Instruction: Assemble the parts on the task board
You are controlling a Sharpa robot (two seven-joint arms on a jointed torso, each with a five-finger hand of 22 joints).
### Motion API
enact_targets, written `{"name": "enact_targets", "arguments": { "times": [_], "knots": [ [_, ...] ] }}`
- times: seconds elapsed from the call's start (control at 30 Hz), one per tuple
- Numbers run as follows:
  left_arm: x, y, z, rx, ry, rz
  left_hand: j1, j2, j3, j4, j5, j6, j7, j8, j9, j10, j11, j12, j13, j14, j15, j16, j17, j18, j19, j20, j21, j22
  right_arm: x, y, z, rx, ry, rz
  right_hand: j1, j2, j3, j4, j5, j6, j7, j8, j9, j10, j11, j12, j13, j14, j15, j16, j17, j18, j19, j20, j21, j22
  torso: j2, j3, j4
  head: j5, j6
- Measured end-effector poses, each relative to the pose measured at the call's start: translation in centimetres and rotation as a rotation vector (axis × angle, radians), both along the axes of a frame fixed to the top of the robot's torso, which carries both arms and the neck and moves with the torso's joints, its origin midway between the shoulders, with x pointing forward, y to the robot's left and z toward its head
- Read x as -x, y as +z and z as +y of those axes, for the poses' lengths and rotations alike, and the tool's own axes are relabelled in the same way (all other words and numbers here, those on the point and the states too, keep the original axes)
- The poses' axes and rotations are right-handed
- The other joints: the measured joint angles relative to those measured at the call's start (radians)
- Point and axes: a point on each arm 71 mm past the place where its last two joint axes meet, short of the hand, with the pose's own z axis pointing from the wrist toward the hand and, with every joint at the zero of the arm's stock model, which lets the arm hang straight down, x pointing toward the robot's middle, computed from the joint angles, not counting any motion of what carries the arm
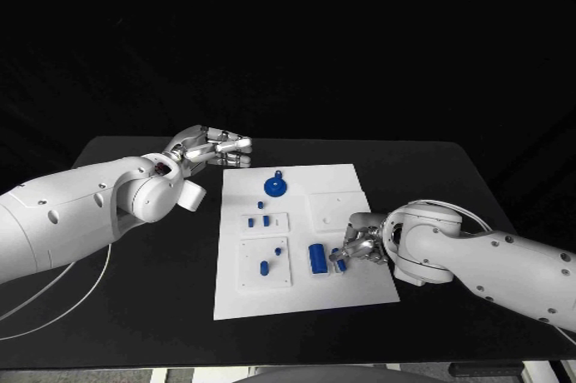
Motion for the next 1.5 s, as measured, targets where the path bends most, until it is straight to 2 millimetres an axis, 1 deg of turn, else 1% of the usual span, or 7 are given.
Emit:
{"name": "enact_targets", "arguments": {
  "times": [0.27,0.6,1.13,1.3,1.37,1.43,1.5],
  "knots": [
    [0.0,0.0,0.0,0.0,0.0,0.0,0.0,0.0,0.0,0.0,0.0,0.0,0.0,0.0,0.0,0.0,0.0,0.0,0.0,0.0,0.0,0.0,0.0,0.0,0.0,0.0,0.0,0.0,0.0,0.0,0.0,0.0,0.0,0.002,0.006,-0.057,-0.028,0.083,-0.004,0.005,0.005,0.0,-0.006,0.0,0.0,-0.005,0.0,0.0,0.0,0.0,0.001,0.0,0.004,-0.004,0.0,0.0,0.0,0.0006,0.0,0.0,-0.001],
    [0.0,0.0,0.0,-0.001,0.0,0.0,0.0,0.0,0.0,0.0,0.0,0.0,0.0,0.0,0.0,0.0,0.0,0.0,0.0,0.0,0.0,0.0,0.0,0.0,0.0,0.0,0.0,0.0,0.1,0.1,0.0,-0.001,0.003,0.001,0.033,-0.057,-0.055,0.118,-0.004,0.005,0.005,0.0,-0.012,0.004,-0.004,-0.009,0.004,0.0,0.0,0.0,0.007,0.0,0.004,-0.004,0.0,0.0,0.0,0.0007,-0.0006,0.001,-0.002],
    [0.0,0.0,0.1,-0.001,0.001,0.001,0.0,0.0,0.0,0.0,0.0,0.0,0.0,0.0,0.0,0.0,0.0,0.0,0.0,0.0,0.0,0.0,0.0,0.0,0.0,0.0,0.0,0.0,0.0,0.0,-0.9,0.005,-0.012,-0.002,0.097,-0.051,-0.068,0.02,-0.004,0.003,0.007,0.0,-0.011,0.004,-0.004,-0.017,0.003,0.0,0.0,-0.005,0.005,0.0,0.004,-0.004,-0.005,0.0,0.001,0.0007,0.0,0.001,0.0],
    [0.0,0.0,0.1,-0.001,0.001,0.001,0.0,0.0,0.0,0.0,0.0,0.0,0.0,0.0,0.0,0.0,0.0,0.0,0.0,0.0,0.0,0.0,0.0,0.0,0.0,0.0,0.0,0.0,-0.4,0.3,-1.6,-0.015,-0.04,-0.019,0.052,-0.098,-0.083,0.089,-0.004,-0.081,0.037,0.0,-0.024,0.002,0.013,-0.017,0.003,0.0,0.0,-0.01,0.004,0.0,0.004,-0.004,-0.012,0.0,0.0,0.0007,-0.0005,0.0,0.004],
    [0.0,0.0,0.1,-0.001,0.002,0.001,0.0,0.0,0.0,0.0,0.0,0.0,0.0,0.0,0.0,0.0,0.0,0.0,0.0,0.0,0.0,0.0,0.0,0.0,0.0,0.0,0.0,0.0,-0.7,0.7,-2.0,-0.037,-0.061,-0.033,0.064,-0.111,-0.092,0.121,-0.004,-0.105,0.045,0.0,-0.024,0.001,0.013,-0.017,0.005,0.0,0.0,-0.01,0.003,0.0,0.004,-0.004,-0.016,0.0,0.0,0.0007,-0.0006,-0.001,0.009],
    [-0.1,0.0,0.2,-0.002,0.005,0.0,0.0,0.0,0.0,0.0,0.0,0.0,0.0,0.0,0.0,0.0,0.0,0.0,0.0,0.0,0.0,0.0,0.0,0.0,0.0,0.0,0.0,0.0,-1.1,1.1,-2.3,-0.061,-0.08,-0.047,0.108,-0.132,-0.113,0.194,-0.004,-0.121,0.051,0.006,-0.018,-0.004,0.018,-0.017,0.007,0.0,0.007,-0.015,0.003,0.0,0.003,0.004,-0.019,0.0,-0.001,0.0007,-0.0012,-0.003,0.016],
    [-0.1,0.0,0.3,-0.002,0.009,-0.001,0.0,0.0,0.0,0.0,0.0,0.0,0.0,0.0,0.0,0.0,0.0,0.0,0.0,0.0,0.0,0.0,0.0,0.0,0.0,0.0,0.0,0.0,-1.7,1.6,-2.7,-0.096,-0.102,-0.067,0.109,-0.133,-0.123,0.205,-0.004,-0.121,0.051,0.006,-0.017,-0.004,0.018,-0.017,0.006,0.0,0.007,-0.019,0.0,0.0,0.003,0.004,-0.032,0.0,-0.003,0.0001,-0.0019,-0.006,0.027]
  ]
}}
